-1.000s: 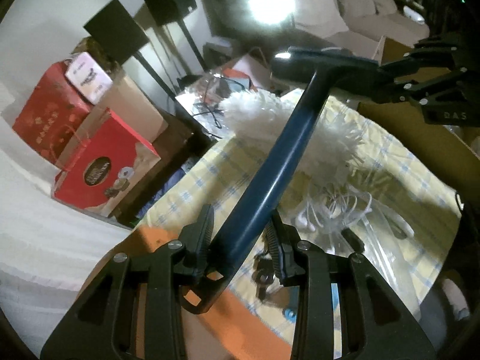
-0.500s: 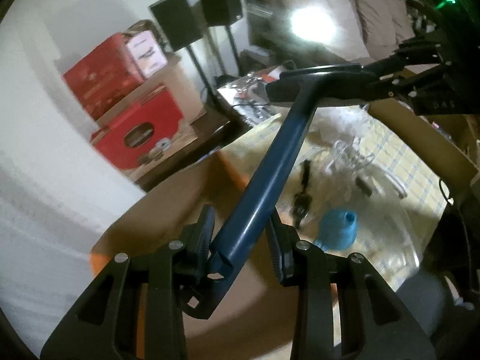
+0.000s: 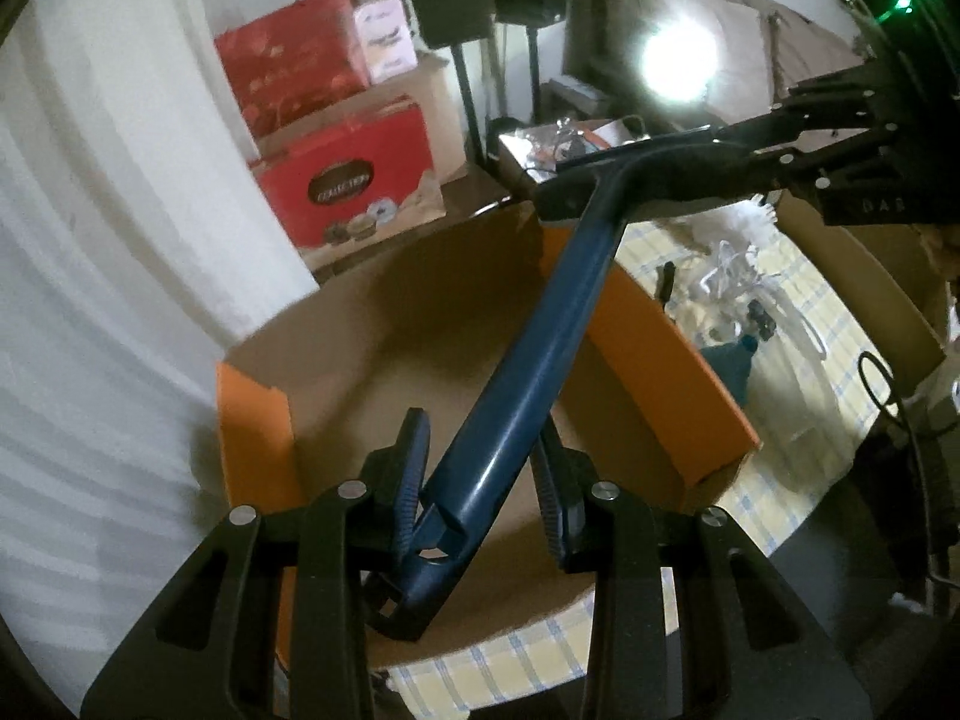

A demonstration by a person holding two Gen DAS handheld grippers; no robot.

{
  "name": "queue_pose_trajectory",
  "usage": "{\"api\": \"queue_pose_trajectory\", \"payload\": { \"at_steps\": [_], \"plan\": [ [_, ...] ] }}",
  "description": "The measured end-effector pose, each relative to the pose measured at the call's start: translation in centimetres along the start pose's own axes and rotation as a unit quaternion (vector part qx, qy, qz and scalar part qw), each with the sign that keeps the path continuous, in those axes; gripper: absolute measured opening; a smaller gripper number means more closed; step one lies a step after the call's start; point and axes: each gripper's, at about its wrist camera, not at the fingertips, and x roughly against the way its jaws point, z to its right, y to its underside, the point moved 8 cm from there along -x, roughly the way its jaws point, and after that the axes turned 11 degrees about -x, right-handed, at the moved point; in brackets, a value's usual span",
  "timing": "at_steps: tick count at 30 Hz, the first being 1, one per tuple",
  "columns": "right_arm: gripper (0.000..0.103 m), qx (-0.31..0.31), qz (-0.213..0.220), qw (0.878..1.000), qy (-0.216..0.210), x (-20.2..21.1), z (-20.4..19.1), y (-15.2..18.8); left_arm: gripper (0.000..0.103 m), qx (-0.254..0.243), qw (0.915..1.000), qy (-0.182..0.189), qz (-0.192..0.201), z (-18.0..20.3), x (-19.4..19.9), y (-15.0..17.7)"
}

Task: Organize objects
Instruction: 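Lift the feather duster and carry it over the orange cardboard tray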

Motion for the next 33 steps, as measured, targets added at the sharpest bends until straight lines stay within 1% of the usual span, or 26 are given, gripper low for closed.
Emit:
{"api": "queue_pose_trajectory", "payload": {
  "at_steps": [6, 9, 11, 17, 22, 28, 33],
  "plan": [
    [0.033, -0.005, -0.016, 1.000, -0.023, -0.5, -1.7, -0.6, 0.032, 0.030, 0.9982, 0.053, -0.006, -1.1, 0.0, 2.4],
    [0.032, -0.021, -0.033, 0.998, -0.040, -1.0, -2.1, -0.8, 0.032, 0.042, 0.9960, 0.077, -0.016, -1.8, -0.3, 3.1],
    [0.032, -0.025, -0.042, 0.998, -0.045, -1.4, -2.6, -0.9, 0.031, 0.047, 0.9948, 0.087, -0.021, -2.1, -0.4, 3.3],
    [0.032, -0.039, -0.076, 0.995, -0.057, -3.4, -3.7, -0.9, 0.031, 0.039, 0.9942, 0.090, -0.045, -2.4, -0.9, 4.5],
    [0.032, -0.054, -0.092, 0.993, -0.059, -5.1, -4.0, -0.9, 0.031, 0.043, 0.9931, 0.088, -0.064, -3.0, -2.1, 4.9],
    [0.032, -0.072, -0.103, 0.991, -0.056, -7.0, -3.9, -1.4, 0.031, 0.060, 0.9895, 0.105, -0.080, -4.0, -3.8, 5.5],
    [0.032, -0.079, -0.098, 0.991, -0.051, -7.7, -3.8, -2.6, 0.031, 0.070, 0.9891, 0.101, -0.080, -5.2, -4.1, 5.3]
  ]
}}
